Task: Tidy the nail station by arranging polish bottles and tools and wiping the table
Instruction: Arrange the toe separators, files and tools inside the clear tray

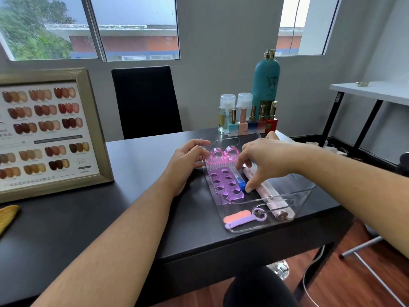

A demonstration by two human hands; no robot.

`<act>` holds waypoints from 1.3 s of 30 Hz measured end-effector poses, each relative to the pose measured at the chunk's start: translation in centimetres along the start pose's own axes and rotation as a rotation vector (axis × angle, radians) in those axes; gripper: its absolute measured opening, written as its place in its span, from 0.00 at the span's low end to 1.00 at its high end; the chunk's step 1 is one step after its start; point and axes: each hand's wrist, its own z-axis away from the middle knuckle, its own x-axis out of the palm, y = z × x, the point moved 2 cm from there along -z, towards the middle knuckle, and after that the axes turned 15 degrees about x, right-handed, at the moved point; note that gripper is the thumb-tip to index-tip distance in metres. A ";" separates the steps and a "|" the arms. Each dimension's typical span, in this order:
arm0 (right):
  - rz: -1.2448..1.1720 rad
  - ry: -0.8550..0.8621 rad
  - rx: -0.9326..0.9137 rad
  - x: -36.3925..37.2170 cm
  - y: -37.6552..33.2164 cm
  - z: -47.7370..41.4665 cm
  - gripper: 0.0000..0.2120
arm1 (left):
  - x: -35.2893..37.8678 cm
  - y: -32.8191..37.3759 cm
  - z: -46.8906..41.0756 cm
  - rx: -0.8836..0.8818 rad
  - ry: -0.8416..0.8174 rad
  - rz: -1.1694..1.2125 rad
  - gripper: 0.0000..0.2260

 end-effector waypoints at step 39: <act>-0.223 -0.199 -0.335 0.3 -2.5 2.4 0.12 | 0.1 -0.2 -0.2 -0.003 0.011 0.011 0.12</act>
